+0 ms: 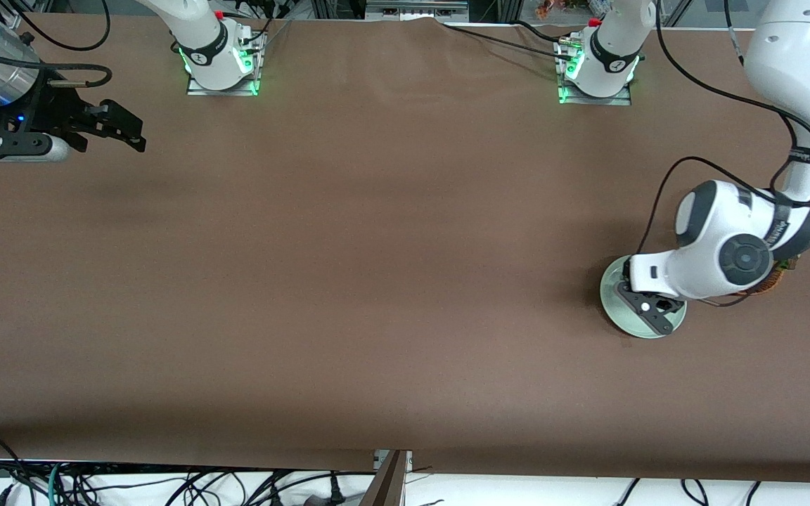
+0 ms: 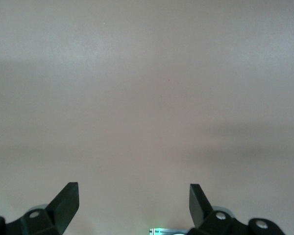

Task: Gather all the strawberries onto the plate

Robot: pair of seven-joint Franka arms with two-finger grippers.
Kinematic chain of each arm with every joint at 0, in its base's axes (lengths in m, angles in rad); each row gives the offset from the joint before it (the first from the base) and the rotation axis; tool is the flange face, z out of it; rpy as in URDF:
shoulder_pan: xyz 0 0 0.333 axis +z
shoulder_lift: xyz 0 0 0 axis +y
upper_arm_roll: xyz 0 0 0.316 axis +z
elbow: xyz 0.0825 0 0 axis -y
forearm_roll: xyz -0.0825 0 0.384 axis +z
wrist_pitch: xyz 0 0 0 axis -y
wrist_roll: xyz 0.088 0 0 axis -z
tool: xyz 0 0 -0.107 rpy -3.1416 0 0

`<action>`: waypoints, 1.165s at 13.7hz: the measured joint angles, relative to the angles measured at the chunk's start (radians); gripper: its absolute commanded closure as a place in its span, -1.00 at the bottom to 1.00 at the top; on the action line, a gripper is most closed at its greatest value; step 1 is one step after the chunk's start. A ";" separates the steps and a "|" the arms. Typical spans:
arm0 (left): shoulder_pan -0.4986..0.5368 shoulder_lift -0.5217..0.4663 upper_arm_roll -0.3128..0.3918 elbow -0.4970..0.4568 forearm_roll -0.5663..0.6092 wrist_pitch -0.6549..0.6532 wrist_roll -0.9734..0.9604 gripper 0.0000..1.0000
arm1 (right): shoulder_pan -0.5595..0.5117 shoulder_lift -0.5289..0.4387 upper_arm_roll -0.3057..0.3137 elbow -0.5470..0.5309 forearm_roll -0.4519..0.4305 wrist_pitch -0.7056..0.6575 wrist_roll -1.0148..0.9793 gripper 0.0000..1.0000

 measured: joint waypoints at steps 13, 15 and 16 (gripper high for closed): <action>0.015 -0.112 -0.078 0.210 -0.129 -0.400 -0.125 -1.00 | 0.000 0.025 -0.002 0.020 -0.003 0.025 -0.003 -0.99; 0.011 -0.149 -0.112 0.269 -0.129 -0.540 -0.281 -1.00 | 0.000 0.029 -0.008 0.021 -0.003 0.026 -0.003 -0.99; 0.009 -0.168 -0.131 0.293 -0.129 -0.591 -0.361 -1.00 | -0.001 0.030 -0.009 0.022 -0.003 0.026 -0.004 -0.99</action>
